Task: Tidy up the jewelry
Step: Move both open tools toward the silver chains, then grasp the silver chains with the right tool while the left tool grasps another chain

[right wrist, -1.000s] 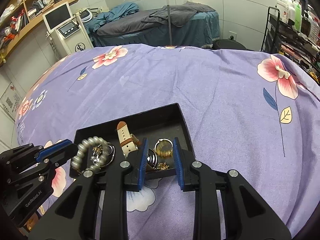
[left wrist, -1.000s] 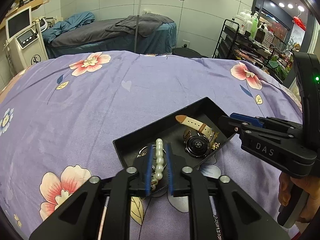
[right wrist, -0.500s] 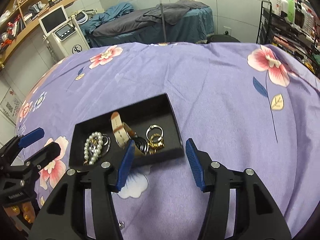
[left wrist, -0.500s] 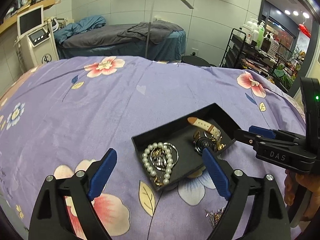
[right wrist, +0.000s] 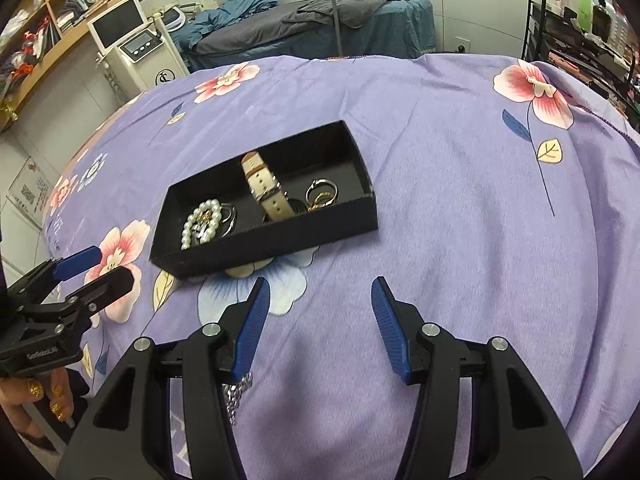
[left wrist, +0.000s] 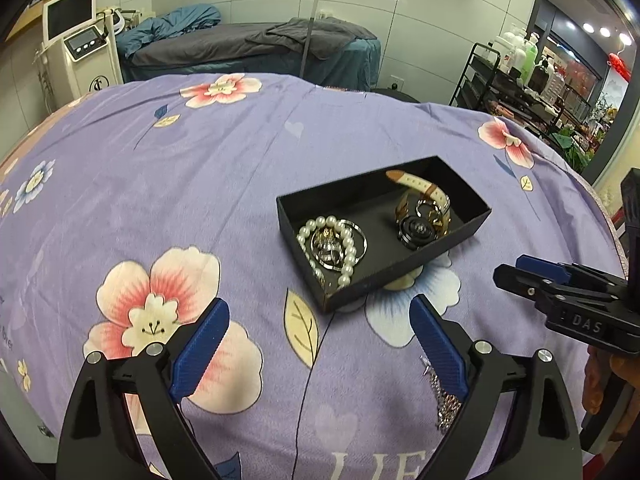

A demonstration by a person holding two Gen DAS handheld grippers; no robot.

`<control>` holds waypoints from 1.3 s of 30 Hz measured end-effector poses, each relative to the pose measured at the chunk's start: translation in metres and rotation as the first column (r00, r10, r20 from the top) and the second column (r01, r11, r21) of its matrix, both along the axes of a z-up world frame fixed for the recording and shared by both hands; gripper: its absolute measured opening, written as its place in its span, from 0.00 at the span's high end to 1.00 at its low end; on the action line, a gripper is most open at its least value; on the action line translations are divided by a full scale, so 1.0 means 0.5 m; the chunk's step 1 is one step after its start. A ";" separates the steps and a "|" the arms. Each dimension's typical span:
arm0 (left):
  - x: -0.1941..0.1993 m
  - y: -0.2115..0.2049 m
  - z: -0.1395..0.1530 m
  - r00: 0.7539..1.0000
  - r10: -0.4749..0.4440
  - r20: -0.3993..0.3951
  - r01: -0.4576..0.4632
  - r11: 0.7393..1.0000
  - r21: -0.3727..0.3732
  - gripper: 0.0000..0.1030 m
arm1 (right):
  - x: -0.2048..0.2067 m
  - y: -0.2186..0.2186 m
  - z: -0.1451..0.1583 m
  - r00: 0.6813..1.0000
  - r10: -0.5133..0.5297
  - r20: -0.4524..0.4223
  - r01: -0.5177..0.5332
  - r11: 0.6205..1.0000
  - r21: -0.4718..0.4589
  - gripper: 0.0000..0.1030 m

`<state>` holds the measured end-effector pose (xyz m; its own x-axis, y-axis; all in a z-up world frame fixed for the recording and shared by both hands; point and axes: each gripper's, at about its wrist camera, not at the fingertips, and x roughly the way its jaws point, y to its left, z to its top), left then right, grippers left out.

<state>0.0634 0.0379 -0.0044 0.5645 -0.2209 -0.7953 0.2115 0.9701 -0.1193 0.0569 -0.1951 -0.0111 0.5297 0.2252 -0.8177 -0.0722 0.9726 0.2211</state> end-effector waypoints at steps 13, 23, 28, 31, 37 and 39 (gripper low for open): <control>-0.030 0.013 -0.037 0.999 0.017 -0.047 -0.016 1.000 0.014 0.12 | -0.103 0.084 -0.026 0.984 0.180 -0.010 -0.181 0.983 -0.038 0.48; -0.042 0.022 -0.047 0.998 0.009 -0.067 -0.009 1.000 -0.003 0.12 | -0.163 0.171 -0.065 0.948 0.317 -0.032 -0.318 0.935 -0.154 0.48; -0.054 0.008 -0.046 0.997 -0.029 -0.072 0.027 0.999 -0.019 0.12 | -0.184 0.176 -0.073 0.945 0.327 -0.009 -0.321 0.922 -0.219 0.71; -0.063 -0.009 -0.049 0.996 -0.057 -0.076 0.056 0.998 -0.014 0.14 | -0.192 0.164 -0.071 0.947 0.322 0.003 -0.314 0.927 -0.206 0.85; -0.082 -0.045 -0.056 0.987 -0.127 -0.100 0.125 0.992 -0.026 0.27 | -0.210 0.119 -0.066 0.962 0.272 0.010 -0.270 0.957 -0.110 0.89; -0.090 -0.058 -0.057 0.982 -0.156 -0.106 0.154 0.988 -0.028 0.30 | -0.222 0.103 -0.065 0.966 0.259 0.008 -0.257 0.962 -0.095 0.89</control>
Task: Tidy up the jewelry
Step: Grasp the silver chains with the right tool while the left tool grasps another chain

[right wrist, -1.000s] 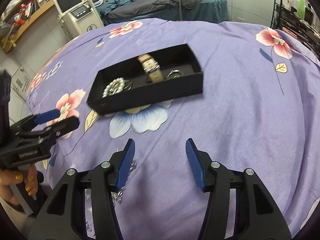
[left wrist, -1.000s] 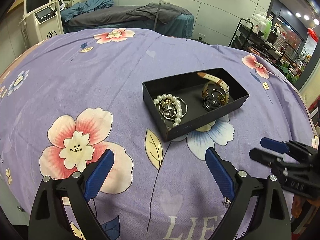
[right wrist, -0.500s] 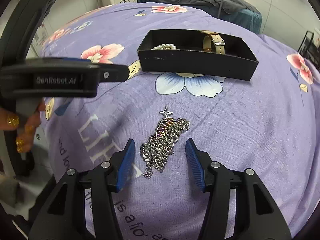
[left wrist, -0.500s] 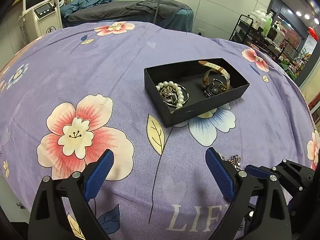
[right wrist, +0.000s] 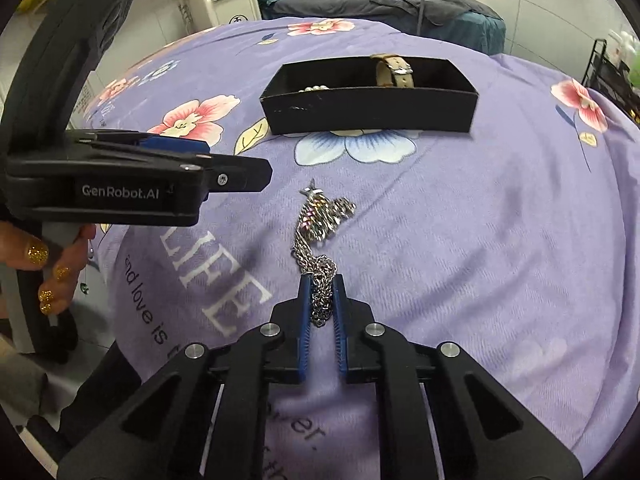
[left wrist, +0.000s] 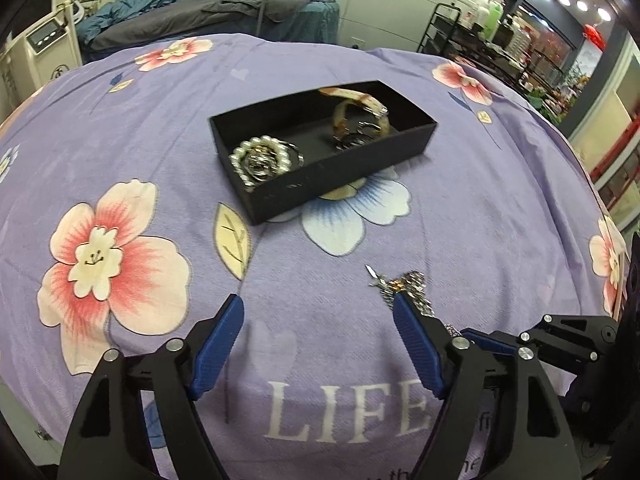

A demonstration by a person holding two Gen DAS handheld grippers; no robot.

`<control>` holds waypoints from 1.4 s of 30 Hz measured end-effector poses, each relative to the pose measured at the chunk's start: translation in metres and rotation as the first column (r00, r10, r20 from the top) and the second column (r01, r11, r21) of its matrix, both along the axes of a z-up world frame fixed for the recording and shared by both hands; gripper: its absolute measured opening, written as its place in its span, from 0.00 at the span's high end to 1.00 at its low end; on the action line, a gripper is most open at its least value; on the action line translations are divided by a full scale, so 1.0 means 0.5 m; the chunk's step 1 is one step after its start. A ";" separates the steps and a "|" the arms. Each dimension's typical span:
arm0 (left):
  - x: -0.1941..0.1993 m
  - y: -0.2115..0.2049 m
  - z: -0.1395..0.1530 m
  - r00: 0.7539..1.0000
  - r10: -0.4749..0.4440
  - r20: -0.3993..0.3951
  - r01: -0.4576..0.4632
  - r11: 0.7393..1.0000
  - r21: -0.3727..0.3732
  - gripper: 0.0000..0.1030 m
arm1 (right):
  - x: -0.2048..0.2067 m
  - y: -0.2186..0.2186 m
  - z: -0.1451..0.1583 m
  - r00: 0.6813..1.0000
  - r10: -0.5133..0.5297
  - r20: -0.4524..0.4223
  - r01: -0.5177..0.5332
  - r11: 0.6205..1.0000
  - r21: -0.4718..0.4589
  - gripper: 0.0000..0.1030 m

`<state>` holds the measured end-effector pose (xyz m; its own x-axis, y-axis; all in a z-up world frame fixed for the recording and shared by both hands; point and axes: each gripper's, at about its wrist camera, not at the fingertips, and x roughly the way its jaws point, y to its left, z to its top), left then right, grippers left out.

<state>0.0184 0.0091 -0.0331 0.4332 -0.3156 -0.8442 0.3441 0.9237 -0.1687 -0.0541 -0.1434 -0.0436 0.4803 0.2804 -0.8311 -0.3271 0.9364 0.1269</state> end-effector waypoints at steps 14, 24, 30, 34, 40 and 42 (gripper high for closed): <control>-0.020 -0.099 -0.010 0.988 -0.143 -0.061 0.140 0.989 -0.040 0.37 | -0.045 -0.062 0.006 0.998 -0.063 -0.022 0.064 0.998 0.030 0.89; -0.008 -0.153 -0.031 0.981 -0.150 -0.121 0.149 0.989 -0.015 0.69 | -0.047 -0.064 0.007 0.997 -0.067 -0.032 0.068 0.997 0.036 0.89; -0.007 -0.151 -0.034 0.984 -0.126 -0.123 0.125 0.992 -0.012 0.81 | -0.042 -0.063 0.005 0.998 -0.059 -0.038 0.061 0.997 0.040 0.89; -0.016 -0.147 -0.032 0.986 -0.115 -0.124 0.113 0.993 -0.018 0.85 | -0.041 -0.063 0.005 0.997 -0.060 -0.040 0.062 0.997 0.041 0.89; -0.017 -0.140 -0.029 0.985 -0.103 -0.136 0.098 0.994 -0.043 0.88 | -0.041 -0.066 0.008 0.997 -0.064 -0.047 0.066 0.996 0.056 0.89; -0.020 -0.133 -0.026 0.986 -0.102 -0.135 0.096 0.994 -0.049 0.89 | -0.041 -0.067 0.009 0.997 -0.066 -0.047 0.069 0.996 0.062 0.89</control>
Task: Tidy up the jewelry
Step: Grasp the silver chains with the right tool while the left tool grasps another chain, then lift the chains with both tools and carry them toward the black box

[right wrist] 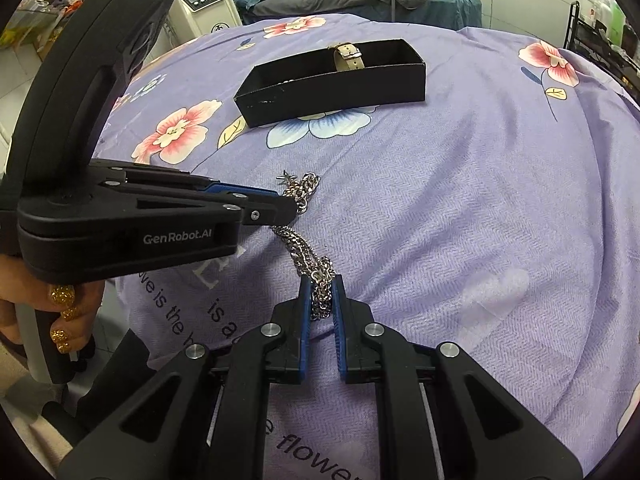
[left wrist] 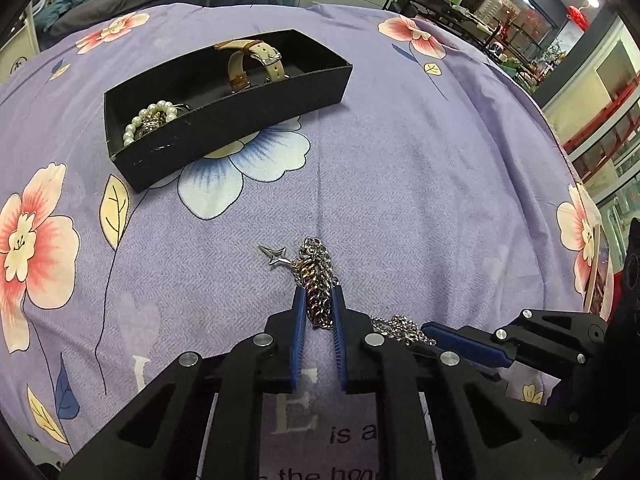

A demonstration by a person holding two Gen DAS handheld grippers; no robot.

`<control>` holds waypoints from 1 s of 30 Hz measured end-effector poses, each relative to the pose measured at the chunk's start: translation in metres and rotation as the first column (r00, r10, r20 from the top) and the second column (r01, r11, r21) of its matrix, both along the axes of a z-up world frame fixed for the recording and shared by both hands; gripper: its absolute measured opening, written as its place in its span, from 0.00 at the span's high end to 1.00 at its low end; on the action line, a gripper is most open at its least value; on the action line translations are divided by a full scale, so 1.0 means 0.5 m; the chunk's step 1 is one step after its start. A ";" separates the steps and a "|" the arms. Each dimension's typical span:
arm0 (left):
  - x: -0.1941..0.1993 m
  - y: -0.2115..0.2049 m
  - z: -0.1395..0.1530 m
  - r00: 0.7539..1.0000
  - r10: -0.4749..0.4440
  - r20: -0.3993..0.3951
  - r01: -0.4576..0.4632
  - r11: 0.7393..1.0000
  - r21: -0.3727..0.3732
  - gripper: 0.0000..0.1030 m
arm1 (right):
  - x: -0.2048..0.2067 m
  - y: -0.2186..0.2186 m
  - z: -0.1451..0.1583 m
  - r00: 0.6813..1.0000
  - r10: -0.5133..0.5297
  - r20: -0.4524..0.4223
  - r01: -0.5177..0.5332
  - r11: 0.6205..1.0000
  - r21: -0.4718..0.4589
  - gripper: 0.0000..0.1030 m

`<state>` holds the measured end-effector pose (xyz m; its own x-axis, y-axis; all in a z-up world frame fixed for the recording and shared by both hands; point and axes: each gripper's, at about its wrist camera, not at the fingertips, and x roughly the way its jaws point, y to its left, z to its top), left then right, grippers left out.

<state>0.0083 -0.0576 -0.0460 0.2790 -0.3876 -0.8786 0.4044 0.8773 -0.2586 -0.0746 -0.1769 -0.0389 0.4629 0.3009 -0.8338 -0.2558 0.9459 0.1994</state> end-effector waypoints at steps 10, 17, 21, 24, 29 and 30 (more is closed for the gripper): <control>-0.013 0.032 0.040 0.999 0.014 0.035 -0.014 1.000 -0.016 0.91 | 0.001 0.000 0.024 1.000 0.000 0.016 0.000 1.000 0.030 0.89; -0.012 0.053 0.078 0.997 0.032 0.071 -0.030 0.999 -0.031 0.91 | 0.006 0.003 0.055 0.999 0.004 0.049 -0.006 0.999 0.043 0.90; -0.010 0.071 0.106 0.994 0.044 0.097 -0.040 0.998 -0.038 0.91 | 0.011 -0.009 0.084 0.997 -0.011 0.082 0.007 0.999 0.046 0.90; -0.004 0.081 0.131 0.992 0.053 0.119 -0.048 0.998 -0.047 0.92 | 0.018 -0.024 0.107 0.994 -0.027 0.106 0.022 0.999 0.049 0.90; -0.001 0.088 0.171 0.985 0.054 0.161 -0.045 0.997 -0.061 0.92 | 0.028 -0.041 0.141 0.989 -0.043 0.141 0.035 0.998 0.059 0.90; -0.001 0.087 0.178 0.984 0.053 0.169 -0.044 0.997 -0.062 0.92 | 0.029 -0.041 0.149 0.988 -0.042 0.150 0.034 0.998 0.056 0.90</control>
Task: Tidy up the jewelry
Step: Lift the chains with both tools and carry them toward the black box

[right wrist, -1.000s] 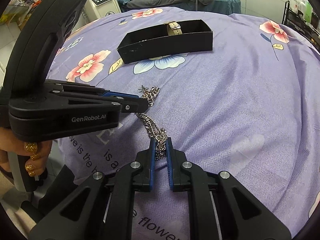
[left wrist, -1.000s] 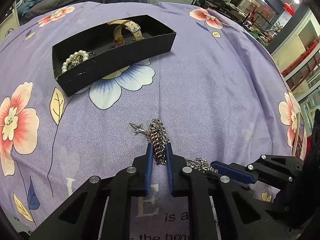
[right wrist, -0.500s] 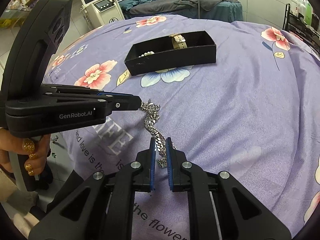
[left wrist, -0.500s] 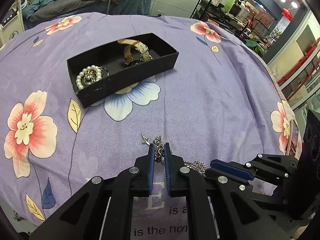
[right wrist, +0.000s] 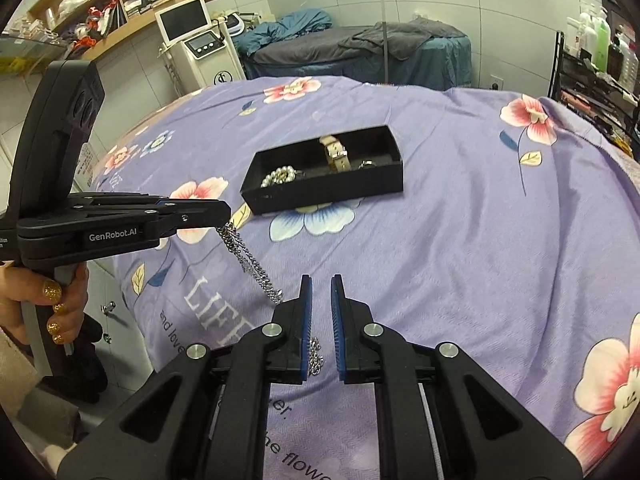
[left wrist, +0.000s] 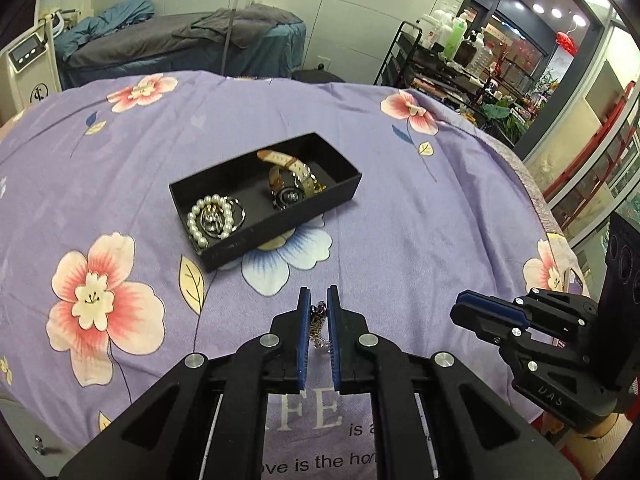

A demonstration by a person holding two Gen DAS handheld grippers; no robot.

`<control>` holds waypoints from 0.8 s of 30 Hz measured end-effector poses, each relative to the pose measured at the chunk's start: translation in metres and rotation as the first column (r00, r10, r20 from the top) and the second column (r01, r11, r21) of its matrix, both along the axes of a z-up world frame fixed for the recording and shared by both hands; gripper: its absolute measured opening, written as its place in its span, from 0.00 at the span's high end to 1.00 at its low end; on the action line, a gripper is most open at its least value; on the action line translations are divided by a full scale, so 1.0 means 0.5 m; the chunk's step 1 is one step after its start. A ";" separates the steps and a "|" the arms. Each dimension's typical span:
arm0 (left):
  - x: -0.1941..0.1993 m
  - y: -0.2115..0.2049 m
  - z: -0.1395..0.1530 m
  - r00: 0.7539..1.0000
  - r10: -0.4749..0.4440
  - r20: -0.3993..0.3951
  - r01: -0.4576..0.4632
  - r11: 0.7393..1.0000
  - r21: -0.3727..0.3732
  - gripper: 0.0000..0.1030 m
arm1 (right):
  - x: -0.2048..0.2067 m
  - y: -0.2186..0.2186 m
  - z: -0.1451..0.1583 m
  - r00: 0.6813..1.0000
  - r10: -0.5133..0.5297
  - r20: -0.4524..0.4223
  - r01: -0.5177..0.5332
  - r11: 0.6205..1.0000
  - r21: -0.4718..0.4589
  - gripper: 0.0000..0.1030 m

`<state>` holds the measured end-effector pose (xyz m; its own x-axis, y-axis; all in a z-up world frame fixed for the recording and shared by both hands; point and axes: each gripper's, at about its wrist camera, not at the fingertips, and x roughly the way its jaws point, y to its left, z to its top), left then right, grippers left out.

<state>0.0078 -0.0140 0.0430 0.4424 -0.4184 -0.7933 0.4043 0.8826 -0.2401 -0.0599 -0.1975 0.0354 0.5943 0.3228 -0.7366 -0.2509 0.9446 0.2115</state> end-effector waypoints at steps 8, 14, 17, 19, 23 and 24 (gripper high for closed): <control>0.002 -0.010 0.046 0.998 -0.025 0.057 0.025 1.000 -0.005 0.92 | 0.023 0.007 0.012 1.000 0.028 0.008 -0.028 0.999 -0.025 0.90; 0.007 -0.009 0.043 0.999 -0.018 0.051 0.018 1.000 -0.005 0.92 | 0.021 0.041 -0.059 0.993 0.094 -0.067 -0.092 0.995 0.029 0.34; 0.008 -0.008 0.033 0.999 -0.013 0.040 0.013 1.000 0.000 0.92 | 0.027 0.063 -0.096 0.988 0.117 -0.104 -0.117 0.993 0.009 0.37; 0.007 -0.007 0.029 0.999 -0.012 0.037 0.012 1.000 0.000 0.92 | 0.032 0.083 -0.121 0.981 0.143 -0.133 -0.144 0.990 0.001 0.40; 0.007 0.000 0.030 0.999 -0.003 0.039 0.003 1.000 -0.006 0.92 | 0.050 0.125 -0.153 0.977 0.156 -0.143 -0.166 0.984 -0.057 0.45; 0.008 0.003 0.031 0.999 0.000 0.041 0.001 1.000 -0.010 0.92 | 0.055 0.131 -0.156 0.979 0.154 -0.136 -0.163 0.985 -0.060 0.46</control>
